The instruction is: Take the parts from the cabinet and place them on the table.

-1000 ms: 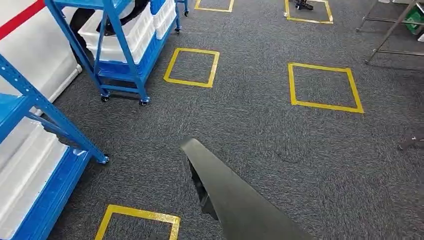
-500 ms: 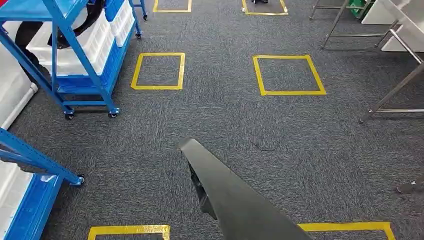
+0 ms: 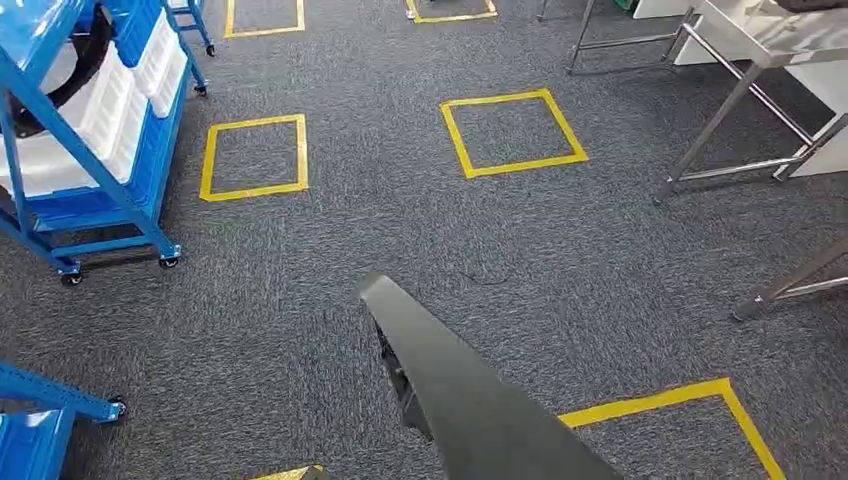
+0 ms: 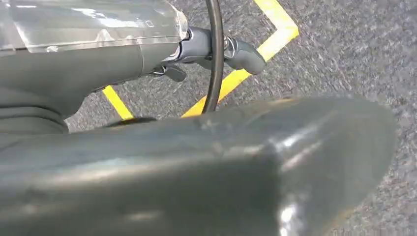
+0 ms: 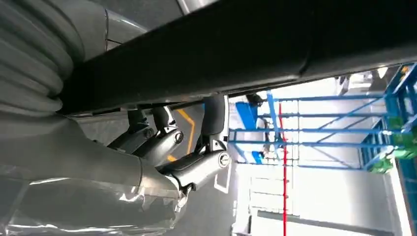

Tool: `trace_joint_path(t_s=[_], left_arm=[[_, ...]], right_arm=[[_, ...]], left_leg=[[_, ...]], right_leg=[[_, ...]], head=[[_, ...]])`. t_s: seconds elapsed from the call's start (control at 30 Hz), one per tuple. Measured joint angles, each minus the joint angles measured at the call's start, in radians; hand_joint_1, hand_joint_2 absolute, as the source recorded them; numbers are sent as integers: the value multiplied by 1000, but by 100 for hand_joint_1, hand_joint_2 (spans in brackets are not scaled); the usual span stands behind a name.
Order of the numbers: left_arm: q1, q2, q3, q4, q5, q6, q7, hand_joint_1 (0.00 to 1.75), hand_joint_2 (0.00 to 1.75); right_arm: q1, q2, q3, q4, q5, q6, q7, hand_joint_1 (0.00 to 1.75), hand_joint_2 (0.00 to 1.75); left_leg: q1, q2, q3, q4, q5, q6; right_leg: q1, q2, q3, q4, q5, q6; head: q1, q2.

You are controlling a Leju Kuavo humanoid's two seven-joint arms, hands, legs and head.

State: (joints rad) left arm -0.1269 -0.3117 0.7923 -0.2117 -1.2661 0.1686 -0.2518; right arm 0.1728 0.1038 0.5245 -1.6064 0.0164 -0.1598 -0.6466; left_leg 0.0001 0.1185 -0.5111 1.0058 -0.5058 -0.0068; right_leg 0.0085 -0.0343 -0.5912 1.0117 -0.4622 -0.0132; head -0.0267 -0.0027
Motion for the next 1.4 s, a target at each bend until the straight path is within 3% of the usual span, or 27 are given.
trace_joint_path(t_s=[0.03,0.07,0.1,0.17,0.2,0.23,0.3,0.33,0.37,0.47,0.53,0.57,0.63,0.7,0.9,0.93,0.97,1.0,1.03,1.07,1.13,1.17,1.23,1.27,1.3,1.37,1.4], left_arm=[[0,0,0,0,0,0,0,0,0],[0,0,0,0,0,0,0,0,0],[1,0,0,0,0,-1,0,0,0],[6,1,0,0,-1,-2,4,0,0],[8,2,0,0,-1,-2,6,0,0],[9,2,0,0,-2,-3,6,0,0],[6,3,0,0,-3,-5,6,0,0],[6,3,0,0,-4,-6,6,0,0],[6,3,0,0,-4,-7,6,0,0],[5,3,-2,0,-5,-7,6,0,0],[3,0,-3,0,-7,-8,6,0,0],[2,1,-5,0,-8,-8,5,0,0],[3,1,-8,0,-11,-8,3,0,0],[7,3,-9,0,-13,-9,3,0,0],[6,3,-10,0,-14,-9,3,0,0],[6,3,-10,0,-14,-9,3,0,0],[3,2,-17,0,-18,-11,3,0,0],[3,1,-19,0,-19,-12,3,0,0],[0,0,-24,0,-22,-18,3,0,0],[-2,-1,-25,0,-23,-20,3,0,0],[-3,0,-26,0,-24,-22,3,0,0],[0,0,-26,0,-25,-24,4,0,0],[6,1,-26,0,-26,-23,6,0,0],[8,2,-26,0,-26,-23,6,0,0],[8,2,-26,0,-28,-23,6,0,0],[5,3,-26,0,-32,-23,6,0,0],[4,3,-26,0,-33,-23,7,0,0]], right_arm=[[1,1,0,0,1,0,0,175,175],[-1,1,1,0,1,0,-1,175,175],[-4,1,2,0,1,3,0,175,175],[-3,1,3,1,1,5,1,175,175],[-3,1,2,2,1,6,2,175,175],[-3,1,2,3,1,6,3,175,175],[-3,1,3,4,2,8,5,175,175],[-4,1,3,4,2,9,5,175,175],[-5,1,3,4,2,9,5,175,175],[-6,1,4,5,3,10,7,175,175],[-6,0,3,5,3,10,7,175,175],[-7,0,3,5,3,10,6,175,175],[-12,0,3,5,4,10,7,175,175],[-10,0,3,7,5,10,7,175,175],[-10,0,3,8,5,10,7,175,175],[-10,0,3,9,5,10,7,175,175],[-11,0,3,12,6,10,8,175,175],[-11,0,3,12,7,10,8,175,175],[-14,1,3,12,10,10,9,175,175],[-15,2,3,11,12,10,9,175,175],[-18,3,5,12,15,10,9,175,175],[-21,5,6,13,15,10,10,175,175],[-21,6,6,16,16,10,11,175,175],[-21,6,6,18,16,10,11,175,175],[-21,6,6,21,17,10,12,175,175],[-21,6,6,22,18,10,14,175,175],[-22,6,6,22,20,10,14,175,175]], left_leg=[[7,-26,0,11,-12,-5],[7,-68,-15,48,-37,-6],[9,-94,-46,114,-75,-8],[10,-111,-129,279,-145,-13],[10,-111,-152,316,-145,-14],[11,-112,-150,301,-119,-14],[14,-122,-91,157,-20,-13],[18,-145,-52,66,27,-13],[20,-192,-40,42,5,-12],[13,-178,-37,30,8,4],[21,-151,-31,12,21,25],[18,-142,-28,6,23,30],[13,-116,-29,4,24,35],[9,-86,-30,5,21,38],[9,-77,-29,5,19,38],[9,-76,-29,5,19,38],[8,-47,-20,5,12,34],[7,-40,-15,4,9,33],[4,2,0,-2,-1,10],[-1,11,6,-3,-7,2],[8,-75,-19,67,-56,-3],[10,-98,-57,146,-96,-5],[11,-111,-134,294,-149,-11],[11,-111,-148,312,-140,-13],[12,-112,-141,285,-108,-13],[16,-127,-75,123,-5,-12],[20,-158,-43,44,25,-11]], right_leg=[[-11,8,11,-9,5,-6],[-13,17,14,-12,6,-13],[-12,26,14,-12,6,-18],[-10,52,14,-11,4,-22],[-10,67,13,-8,4,-22],[-11,82,14,-6,3,-20],[-14,111,16,4,-3,-14],[-16,124,16,12,-8,-9],[-13,132,10,18,-12,-2],[-19,161,-3,20,-4,16],[-24,167,-8,23,-8,25],[-15,108,-19,50,-28,28],[-15,53,-91,187,-101,35],[-18,41,-156,308,-137,38],[-19,40,-159,311,-128,38],[-19,40,-159,309,-125,38],[-18,22,-67,131,-18,29],[-15,0,-27,60,11,23],[6,-18,-5,7,1,2],[-2,-3,4,-6,7,-6],[-11,16,11,-15,12,-17],[-11,28,11,-15,11,-20],[-11,57,11,-13,10,-22],[-11,71,11,-11,10,-22],[-12,87,11,-8,9,-21],[-15,117,12,2,4,-13],[-16,128,10,11,-1,-8]], head=[[0,0],[0,0],[0,0],[0,0],[0,0],[0,0],[0,0],[0,0],[0,0],[0,0],[0,0],[1,0],[1,0],[1,0],[1,0],[1,0],[1,0],[1,0],[0,0],[0,0],[0,0],[0,0],[0,0],[0,0],[0,0],[0,0],[0,0]])
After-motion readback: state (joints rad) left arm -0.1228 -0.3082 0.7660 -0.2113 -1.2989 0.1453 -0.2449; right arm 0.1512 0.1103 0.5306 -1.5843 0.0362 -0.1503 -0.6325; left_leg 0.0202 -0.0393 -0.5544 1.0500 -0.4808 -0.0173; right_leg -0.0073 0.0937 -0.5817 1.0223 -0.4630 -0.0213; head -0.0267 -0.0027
